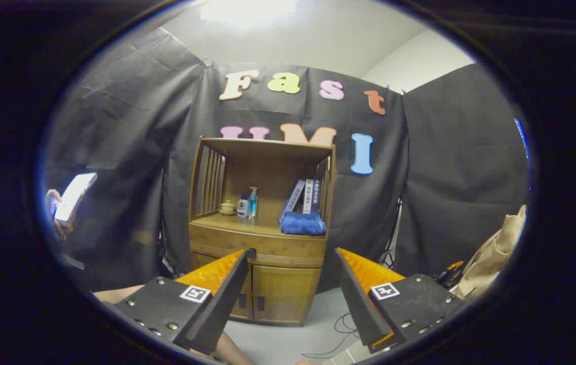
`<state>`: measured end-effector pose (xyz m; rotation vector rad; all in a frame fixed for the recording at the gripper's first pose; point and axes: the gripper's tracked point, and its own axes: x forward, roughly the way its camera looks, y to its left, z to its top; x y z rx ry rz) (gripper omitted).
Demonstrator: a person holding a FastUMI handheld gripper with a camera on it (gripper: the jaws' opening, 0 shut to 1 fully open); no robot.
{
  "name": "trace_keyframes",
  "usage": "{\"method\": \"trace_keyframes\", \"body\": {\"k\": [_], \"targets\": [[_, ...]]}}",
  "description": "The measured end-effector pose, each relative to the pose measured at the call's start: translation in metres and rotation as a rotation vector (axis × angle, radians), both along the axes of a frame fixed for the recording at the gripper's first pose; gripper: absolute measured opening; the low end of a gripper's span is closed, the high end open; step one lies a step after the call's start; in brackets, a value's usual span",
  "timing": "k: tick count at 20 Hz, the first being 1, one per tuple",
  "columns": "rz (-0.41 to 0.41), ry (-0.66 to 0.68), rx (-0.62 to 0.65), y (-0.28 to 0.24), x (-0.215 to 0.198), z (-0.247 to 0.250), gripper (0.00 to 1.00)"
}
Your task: Pull open the drawer, take out the items inside it, and place them on the countertop above the cabinet.
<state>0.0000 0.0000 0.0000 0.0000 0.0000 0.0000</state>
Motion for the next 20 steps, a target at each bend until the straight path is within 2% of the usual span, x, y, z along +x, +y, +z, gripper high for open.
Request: {"method": "trace_keyframes", "body": {"k": [8, 13, 16, 20], "targets": [[-0.006, 0.020, -0.026, 0.003, 0.007, -0.008, 0.99], [-0.013, 0.038, 0.019, 0.005, 0.018, -0.017, 0.99], [-0.004, 0.054, 0.003, 0.012, 0.035, -0.025, 0.99], [0.044, 0.055, -0.014, 0.032, 0.079, -0.032, 0.99]]}}
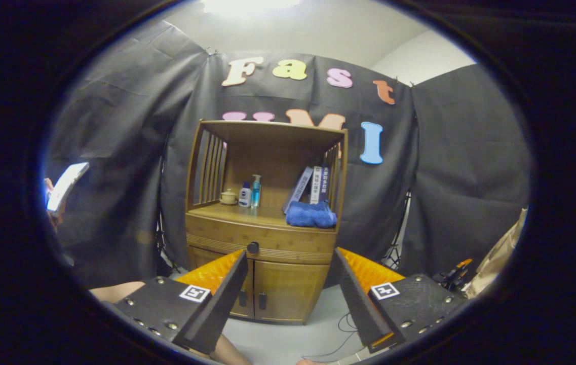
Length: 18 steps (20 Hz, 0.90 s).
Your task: Pull open the drawer, take out the items inside it, and place them on the countertop above the cabinet.
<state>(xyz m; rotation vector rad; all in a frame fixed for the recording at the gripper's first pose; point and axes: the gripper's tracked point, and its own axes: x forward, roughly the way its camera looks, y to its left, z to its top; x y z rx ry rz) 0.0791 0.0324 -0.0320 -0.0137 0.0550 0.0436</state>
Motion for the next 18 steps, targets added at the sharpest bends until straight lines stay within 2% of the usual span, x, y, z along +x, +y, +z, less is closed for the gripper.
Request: {"method": "trace_keyframes", "body": {"k": [8, 13, 18], "targets": [[0.071, -0.028, 0.002, 0.045, 0.129, -0.019, 0.99], [0.083, 0.022, 0.019, 0.072, 0.204, -0.065, 0.99], [0.101, 0.103, 0.041, 0.105, 0.256, -0.125, 0.99]]}}
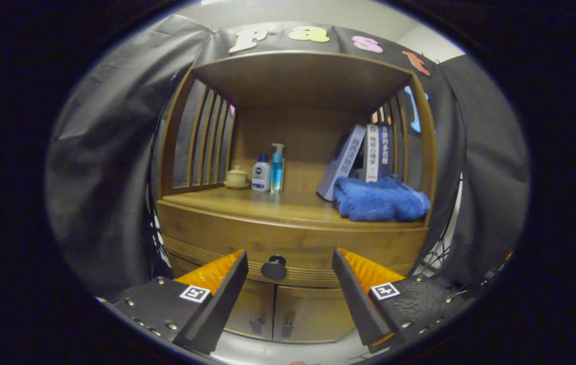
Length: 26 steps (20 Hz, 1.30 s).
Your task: Pull open the drawer, take out the items inside it, and place them on the countertop above the cabinet.
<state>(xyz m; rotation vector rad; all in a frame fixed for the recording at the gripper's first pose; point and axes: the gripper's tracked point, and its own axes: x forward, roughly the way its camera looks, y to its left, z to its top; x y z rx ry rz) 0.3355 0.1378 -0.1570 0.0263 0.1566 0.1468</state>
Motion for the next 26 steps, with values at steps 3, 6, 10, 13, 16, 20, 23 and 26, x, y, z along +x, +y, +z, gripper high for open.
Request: {"method": "trace_keyframes", "body": {"k": [3, 6, 10, 13, 16, 20, 23, 26], "targets": [[0.001, 0.036, 0.007, 0.015, 0.025, -0.026, 1.00], [-0.013, 0.062, 0.007, 0.023, 0.040, -0.043, 0.86], [-0.012, 0.098, 0.040, 0.023, 0.051, -0.056, 0.66], [-0.049, 0.113, 0.044, 0.025, 0.055, -0.058, 0.42], [-0.074, 0.153, 0.103, 0.027, 0.045, -0.056, 0.33], [-0.069, 0.173, 0.104, 0.023, 0.019, -0.056, 0.29], [-0.064, 0.189, 0.128, 0.022, -0.016, -0.052, 0.29], [-0.055, 0.198, 0.128, 0.019, -0.054, -0.049, 0.29]]}}
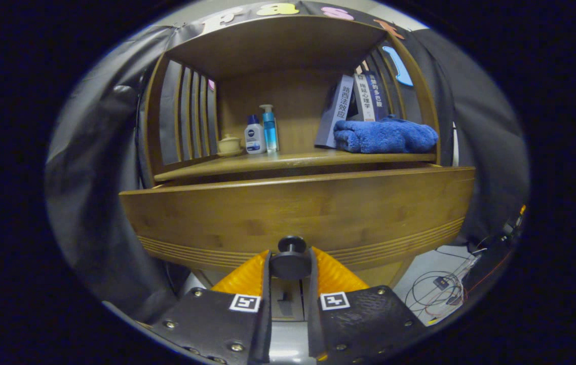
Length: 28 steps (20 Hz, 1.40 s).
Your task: Pull open the drawer, take out the items inside it, and place them on the countertop above the cabinet.
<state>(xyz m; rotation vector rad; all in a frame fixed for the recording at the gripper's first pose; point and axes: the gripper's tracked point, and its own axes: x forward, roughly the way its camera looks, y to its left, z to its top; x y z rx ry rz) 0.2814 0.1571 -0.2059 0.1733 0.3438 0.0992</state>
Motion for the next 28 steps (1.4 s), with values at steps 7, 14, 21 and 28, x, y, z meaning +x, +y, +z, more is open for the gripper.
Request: {"method": "trace_keyframes", "body": {"k": [7, 14, 21, 28], "targets": [[0.023, 0.034, 0.040, -0.001, -0.066, -0.002, 0.29], [0.056, 0.062, 0.061, -0.006, -0.087, 0.012, 0.38], [0.145, 0.001, 0.029, -0.011, -0.053, 0.105, 0.42], [0.241, 0.270, -0.025, 0.009, 0.031, 0.076, 0.43]]}}
